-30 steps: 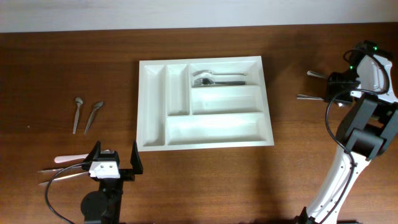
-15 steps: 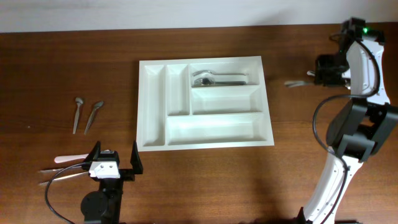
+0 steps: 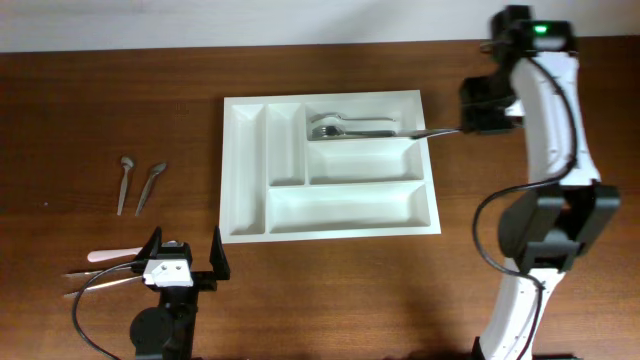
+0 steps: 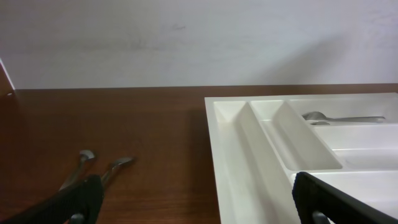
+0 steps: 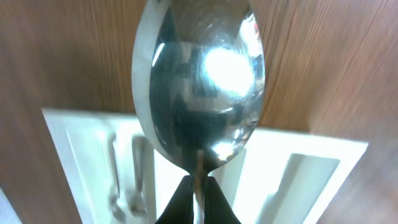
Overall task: Pack container
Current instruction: 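Carry the spoon with the right gripper into the tray's middle compartment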
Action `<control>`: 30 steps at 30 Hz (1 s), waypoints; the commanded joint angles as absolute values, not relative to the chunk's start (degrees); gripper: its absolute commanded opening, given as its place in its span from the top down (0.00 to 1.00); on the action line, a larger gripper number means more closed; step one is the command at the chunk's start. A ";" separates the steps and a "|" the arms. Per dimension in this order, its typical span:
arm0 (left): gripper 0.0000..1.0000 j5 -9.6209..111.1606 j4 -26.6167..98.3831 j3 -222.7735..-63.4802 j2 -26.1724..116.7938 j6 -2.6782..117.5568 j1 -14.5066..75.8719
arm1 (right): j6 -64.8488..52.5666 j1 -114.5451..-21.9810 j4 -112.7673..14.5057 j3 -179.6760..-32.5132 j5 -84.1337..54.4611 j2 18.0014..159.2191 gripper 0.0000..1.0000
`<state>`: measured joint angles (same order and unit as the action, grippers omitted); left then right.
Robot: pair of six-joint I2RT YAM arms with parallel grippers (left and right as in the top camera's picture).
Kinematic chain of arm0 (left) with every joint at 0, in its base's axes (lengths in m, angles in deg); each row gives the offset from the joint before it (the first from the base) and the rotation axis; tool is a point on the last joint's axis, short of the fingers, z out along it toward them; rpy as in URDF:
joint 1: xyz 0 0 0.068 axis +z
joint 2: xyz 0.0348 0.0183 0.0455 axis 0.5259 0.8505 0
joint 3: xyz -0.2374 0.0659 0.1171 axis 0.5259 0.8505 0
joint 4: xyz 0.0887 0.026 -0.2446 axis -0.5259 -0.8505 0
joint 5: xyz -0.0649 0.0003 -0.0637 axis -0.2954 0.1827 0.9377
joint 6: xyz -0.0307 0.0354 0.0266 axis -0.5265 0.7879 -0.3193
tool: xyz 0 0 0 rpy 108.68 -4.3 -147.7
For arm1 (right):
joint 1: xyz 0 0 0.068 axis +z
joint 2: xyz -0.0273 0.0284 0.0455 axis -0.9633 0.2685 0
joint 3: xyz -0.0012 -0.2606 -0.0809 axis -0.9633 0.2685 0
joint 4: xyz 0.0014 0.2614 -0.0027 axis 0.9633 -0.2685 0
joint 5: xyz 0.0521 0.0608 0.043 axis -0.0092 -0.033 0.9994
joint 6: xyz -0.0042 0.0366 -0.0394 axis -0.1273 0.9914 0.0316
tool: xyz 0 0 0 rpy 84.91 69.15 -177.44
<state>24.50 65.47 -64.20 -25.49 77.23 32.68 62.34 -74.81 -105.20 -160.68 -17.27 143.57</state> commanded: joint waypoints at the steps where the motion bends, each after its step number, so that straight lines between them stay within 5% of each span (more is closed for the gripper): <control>1: 0.01 25.13 65.55 -63.79 -26.04 78.11 33.01 | 70.69 -69.37 -105.25 -161.56 -16.84 142.28 0.95; 14: 0.01 25.13 65.55 -63.79 -26.04 78.11 33.01 | 78.90 -55.51 -99.78 -161.40 -17.51 144.44 0.92; 30: 0.01 25.13 65.58 -63.79 -26.04 78.08 33.01 | 77.07 -55.38 -100.13 -161.01 -22.85 146.39 0.89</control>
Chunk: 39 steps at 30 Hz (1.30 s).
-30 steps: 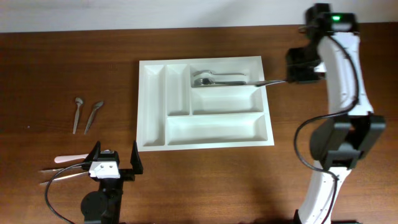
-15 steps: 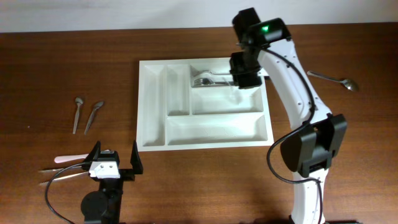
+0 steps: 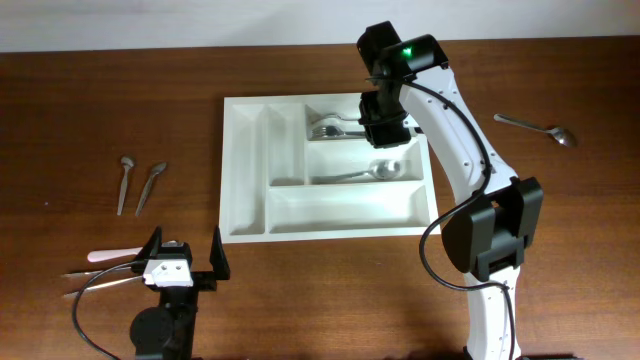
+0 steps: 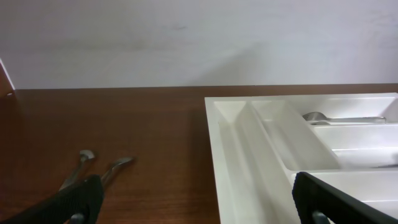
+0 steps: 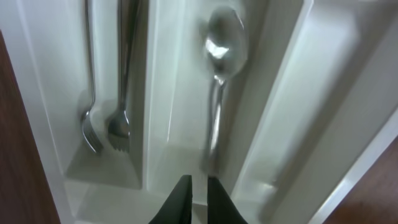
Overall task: Pack container
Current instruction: 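Carry the spoon with the right gripper into the tray's middle compartment, then release the spoon and move the right gripper back over the remaining spoon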
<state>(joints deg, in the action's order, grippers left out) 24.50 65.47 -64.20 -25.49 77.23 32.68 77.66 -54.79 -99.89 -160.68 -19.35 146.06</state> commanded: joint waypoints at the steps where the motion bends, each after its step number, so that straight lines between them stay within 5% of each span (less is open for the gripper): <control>1: 0.01 25.13 65.58 -63.79 -26.04 78.11 33.01 | 76.11 -55.75 -100.13 -161.01 -23.87 146.39 0.86; 4: 0.01 25.13 65.55 -63.79 -26.04 78.11 33.03 | 73.00 -57.35 -100.35 -161.01 -26.78 146.39 0.75; 11: 0.01 25.13 65.55 -63.79 -26.04 78.11 33.01 | 62.10 -64.16 -99.72 -161.01 -33.75 146.39 0.00; 15: 0.01 25.13 65.55 -63.79 -26.04 78.11 33.01 | 53.55 -69.52 -93.66 -161.01 -38.08 146.50 0.01; 23: 0.01 25.13 65.55 -63.79 -26.04 78.11 33.01 | 49.88 -82.63 -85.86 -161.01 -24.57 146.72 0.01; 34: 0.01 25.13 65.55 -63.79 -26.04 78.11 33.01 | 10.62 -91.62 -77.73 -161.01 -13.43 146.80 0.01; 36: 0.01 25.13 65.58 -63.79 -26.04 78.11 33.03 | 11.56 -91.88 -77.88 -161.01 -12.95 146.80 0.15; 39: 0.01 25.13 65.55 -63.79 -26.04 78.11 33.03 | 14.40 -92.08 -76.22 -161.01 -13.21 146.98 0.66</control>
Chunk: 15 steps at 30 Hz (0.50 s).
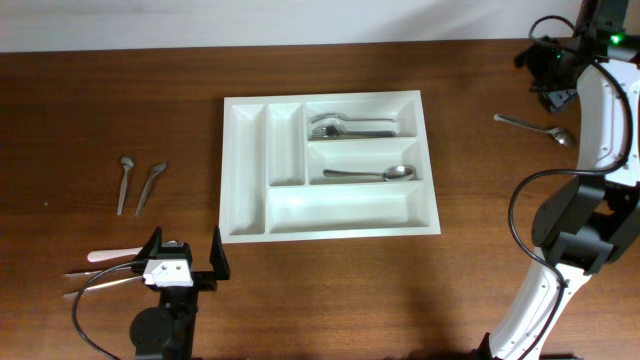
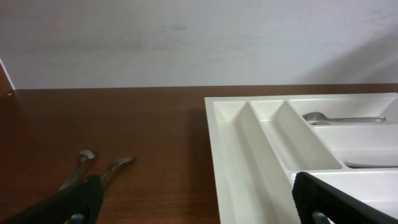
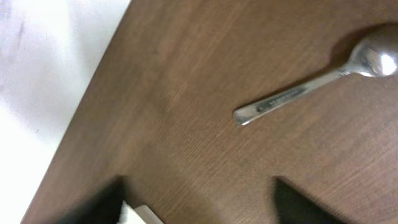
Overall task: Pack container
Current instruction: 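Release the spoon and move the right gripper back over the remaining spoon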
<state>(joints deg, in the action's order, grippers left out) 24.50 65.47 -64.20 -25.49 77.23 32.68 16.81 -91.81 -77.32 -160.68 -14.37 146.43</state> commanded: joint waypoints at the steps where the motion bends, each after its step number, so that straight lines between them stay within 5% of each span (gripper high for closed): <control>1: 0.01 25.11 65.55 -63.79 -26.04 78.11 33.01 | 14.93 -92.08 -75.13 -161.01 -13.21 147.07 0.88; 2: 0.01 25.13 65.55 -63.79 -26.04 78.11 33.01 | 15.61 -92.08 -74.15 -161.01 -13.32 147.24 0.96; 15: 0.01 25.13 65.55 -63.79 -26.04 78.11 33.03 | 20.44 -92.08 -65.49 -160.99 -24.03 152.49 0.96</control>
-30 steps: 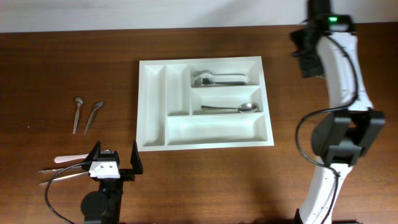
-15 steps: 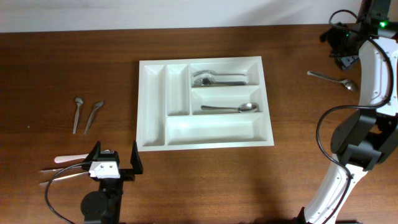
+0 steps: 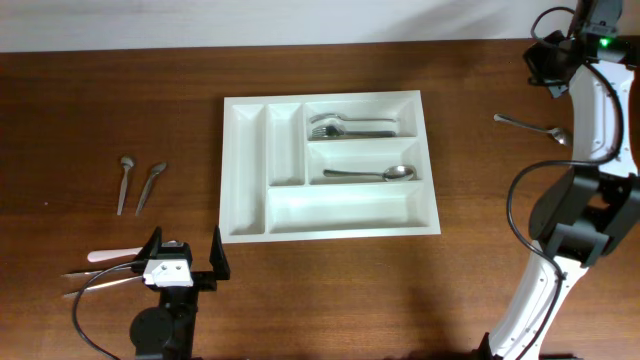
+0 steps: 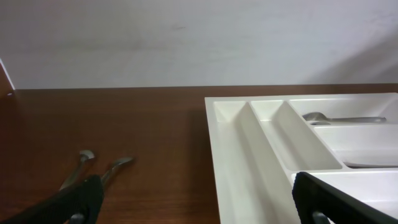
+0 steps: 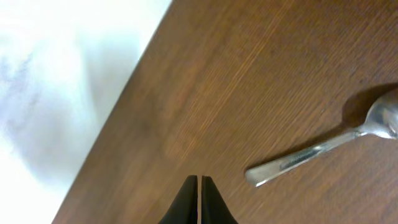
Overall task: Pack container
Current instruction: 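Release the spoon and move the right gripper back over the remaining spoon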
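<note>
The white cutlery tray (image 3: 232,170) lies mid-table. Its back right compartment holds forks (image 3: 350,127), and a spoon (image 3: 372,174) lies in the compartment below. Another spoon (image 3: 535,128) rests on the wood at the far right, also seen as the spoon (image 5: 323,149) in the right wrist view. My right gripper (image 5: 199,179) is shut on nothing, just left of that spoon's handle end; overhead it shows as the right gripper (image 3: 552,65) near the back right corner. My left gripper (image 4: 199,205) stands open at the front left, in front of the tray (image 4: 249,162).
Two small spoons (image 3: 138,185) lie on the wood left of the tray. A pink-handled utensil and thin metal pieces (image 3: 100,270) lie at the front left beside the left gripper (image 3: 183,262). The table's back edge meets a white wall (image 5: 56,74).
My right gripper was open beside the far-right spoon and is now shut with nothing between its fingers, shifted slightly toward the back. The left arm, the tray and the cutlery have not moved.
My right gripper held a spoon at the tray's right edge. Then that spoon lay in the tray's middle right compartment, with the gripper above it. Later the gripper was open at the far right near another spoon, and now it is shut there.
</note>
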Action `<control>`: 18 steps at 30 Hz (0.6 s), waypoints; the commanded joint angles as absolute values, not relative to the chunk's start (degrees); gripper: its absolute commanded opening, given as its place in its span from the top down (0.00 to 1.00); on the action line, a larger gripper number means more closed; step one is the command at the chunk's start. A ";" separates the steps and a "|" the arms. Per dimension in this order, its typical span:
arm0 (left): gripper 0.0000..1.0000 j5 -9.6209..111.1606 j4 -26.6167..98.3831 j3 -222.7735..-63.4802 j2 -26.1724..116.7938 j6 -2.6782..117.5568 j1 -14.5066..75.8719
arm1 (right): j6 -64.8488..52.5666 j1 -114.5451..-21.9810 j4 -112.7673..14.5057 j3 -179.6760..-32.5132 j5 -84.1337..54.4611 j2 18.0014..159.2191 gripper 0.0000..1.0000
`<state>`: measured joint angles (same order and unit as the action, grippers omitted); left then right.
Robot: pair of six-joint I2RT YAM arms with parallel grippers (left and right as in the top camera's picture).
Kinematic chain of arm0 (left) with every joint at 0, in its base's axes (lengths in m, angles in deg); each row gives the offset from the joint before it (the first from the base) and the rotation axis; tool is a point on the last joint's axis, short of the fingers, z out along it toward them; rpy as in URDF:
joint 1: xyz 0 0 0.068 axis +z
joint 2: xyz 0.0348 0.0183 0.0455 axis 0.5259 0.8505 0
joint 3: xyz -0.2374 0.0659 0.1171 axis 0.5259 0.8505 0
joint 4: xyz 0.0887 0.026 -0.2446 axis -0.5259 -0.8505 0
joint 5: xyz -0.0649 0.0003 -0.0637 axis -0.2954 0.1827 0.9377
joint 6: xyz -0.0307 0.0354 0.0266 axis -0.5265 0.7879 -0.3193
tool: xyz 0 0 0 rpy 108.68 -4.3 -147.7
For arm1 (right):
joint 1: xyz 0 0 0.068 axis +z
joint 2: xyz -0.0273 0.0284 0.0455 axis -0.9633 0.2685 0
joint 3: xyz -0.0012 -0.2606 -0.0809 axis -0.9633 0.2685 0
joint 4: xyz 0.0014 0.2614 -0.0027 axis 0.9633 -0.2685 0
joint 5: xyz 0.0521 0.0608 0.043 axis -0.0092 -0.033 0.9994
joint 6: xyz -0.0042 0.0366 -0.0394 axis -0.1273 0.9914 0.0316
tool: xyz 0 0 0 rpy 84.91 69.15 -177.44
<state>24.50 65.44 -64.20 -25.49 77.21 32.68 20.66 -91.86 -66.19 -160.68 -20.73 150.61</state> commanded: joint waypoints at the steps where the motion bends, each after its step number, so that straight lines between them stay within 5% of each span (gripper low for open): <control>1: 0.01 25.11 65.55 -63.79 -26.04 78.11 33.01 | 19.76 -92.08 -65.32 -160.99 -24.97 153.19 0.96; 18: 0.01 25.13 65.55 -63.79 -26.04 78.11 33.03 | 10.58 -93.26 -65.18 -160.64 -28.09 158.69 0.96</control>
